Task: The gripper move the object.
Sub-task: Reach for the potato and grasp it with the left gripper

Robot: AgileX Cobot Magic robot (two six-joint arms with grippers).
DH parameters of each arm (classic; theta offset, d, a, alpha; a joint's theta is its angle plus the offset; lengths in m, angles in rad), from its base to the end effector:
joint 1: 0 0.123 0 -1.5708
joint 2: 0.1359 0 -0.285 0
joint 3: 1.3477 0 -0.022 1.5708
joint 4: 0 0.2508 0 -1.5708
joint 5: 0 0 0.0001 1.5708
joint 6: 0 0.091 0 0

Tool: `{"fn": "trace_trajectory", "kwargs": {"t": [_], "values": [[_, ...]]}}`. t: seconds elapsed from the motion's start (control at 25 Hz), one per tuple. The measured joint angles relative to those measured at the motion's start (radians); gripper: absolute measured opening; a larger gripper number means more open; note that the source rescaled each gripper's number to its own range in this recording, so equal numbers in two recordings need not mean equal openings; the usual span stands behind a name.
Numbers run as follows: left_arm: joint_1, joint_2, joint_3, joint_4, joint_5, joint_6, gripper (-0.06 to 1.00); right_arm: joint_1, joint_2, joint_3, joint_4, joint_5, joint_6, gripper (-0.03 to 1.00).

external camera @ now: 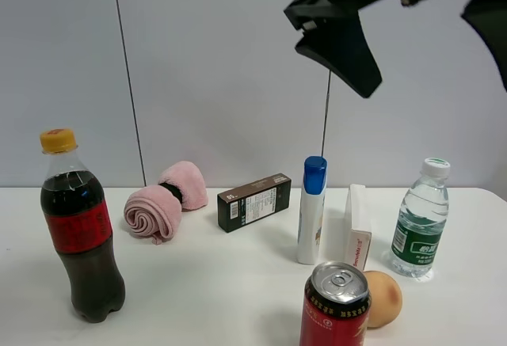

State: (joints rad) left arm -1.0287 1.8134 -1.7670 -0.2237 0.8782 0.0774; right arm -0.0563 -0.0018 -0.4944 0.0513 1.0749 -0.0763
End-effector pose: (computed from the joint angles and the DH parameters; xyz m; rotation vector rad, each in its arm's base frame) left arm 0.2012 -0.3642 0.3541 1.2323 2.1798 -0.6936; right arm -0.0049 0.0044 0.2747 -0.0233 2.0611 -0.0204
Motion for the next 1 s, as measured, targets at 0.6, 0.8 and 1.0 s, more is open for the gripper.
{"fn": "trace_trajectory", "kwargs": {"t": [0.6, 0.8, 1.0], "values": [[-0.018, 0.201, 0.0, 0.108, -0.078, -0.004, 1.0, 0.0, 0.0, 0.0, 0.0, 0.0, 0.0, 1.0], [-0.014, 0.202, 0.0, 0.164, -0.017, -0.005, 1.0, 0.0, 0.0, 0.0, 0.0, 0.0, 0.0, 1.0], [-0.007, 0.202, 0.033, 0.168, -0.017, -0.007, 1.0, 0.0, 0.0, 0.0, 0.0, 0.0, 0.0, 1.0]]}}
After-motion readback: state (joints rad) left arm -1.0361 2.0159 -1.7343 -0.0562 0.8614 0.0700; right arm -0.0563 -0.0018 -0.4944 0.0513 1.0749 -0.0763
